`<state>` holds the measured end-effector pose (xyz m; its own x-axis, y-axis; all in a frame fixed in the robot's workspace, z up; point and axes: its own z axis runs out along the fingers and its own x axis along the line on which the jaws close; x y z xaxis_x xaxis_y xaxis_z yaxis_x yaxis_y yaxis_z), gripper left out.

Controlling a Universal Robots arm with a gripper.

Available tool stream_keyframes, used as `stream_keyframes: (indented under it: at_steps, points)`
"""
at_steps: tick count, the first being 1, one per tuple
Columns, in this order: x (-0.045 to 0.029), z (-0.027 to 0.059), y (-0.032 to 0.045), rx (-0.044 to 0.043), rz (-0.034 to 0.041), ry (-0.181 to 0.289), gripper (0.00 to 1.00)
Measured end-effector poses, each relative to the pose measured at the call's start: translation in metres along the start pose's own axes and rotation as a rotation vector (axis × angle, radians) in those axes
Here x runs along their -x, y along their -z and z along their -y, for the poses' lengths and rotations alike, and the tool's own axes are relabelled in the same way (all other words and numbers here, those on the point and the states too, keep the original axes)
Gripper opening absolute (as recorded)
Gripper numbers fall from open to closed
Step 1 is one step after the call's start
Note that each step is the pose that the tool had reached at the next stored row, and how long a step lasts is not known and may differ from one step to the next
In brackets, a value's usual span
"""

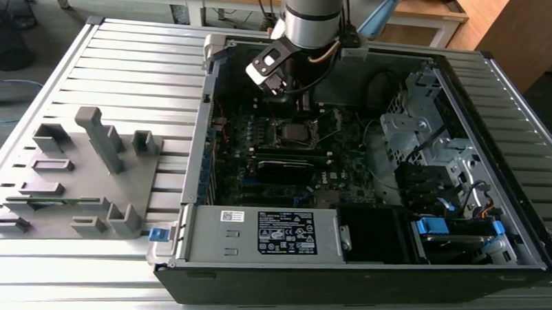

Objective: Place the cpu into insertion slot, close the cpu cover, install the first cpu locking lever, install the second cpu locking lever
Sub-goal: 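Close the cpu cover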

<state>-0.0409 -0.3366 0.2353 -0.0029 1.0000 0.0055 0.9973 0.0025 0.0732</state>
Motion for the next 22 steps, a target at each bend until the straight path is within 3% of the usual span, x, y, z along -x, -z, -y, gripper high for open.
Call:
stream_keyframes:
  at_steps: [4, 10, 22]
  points:
    - [-0.0001, -0.001, 0.0133, -0.0001, 0.0002, 0.0, 0.11]
    - [-0.0001, -0.0018, 0.024, -0.0001, 0.0001, 0.0, 0.11]
    - [-0.0001, -0.0025, 0.0278, -0.0002, 0.0002, 0.0, 0.11]
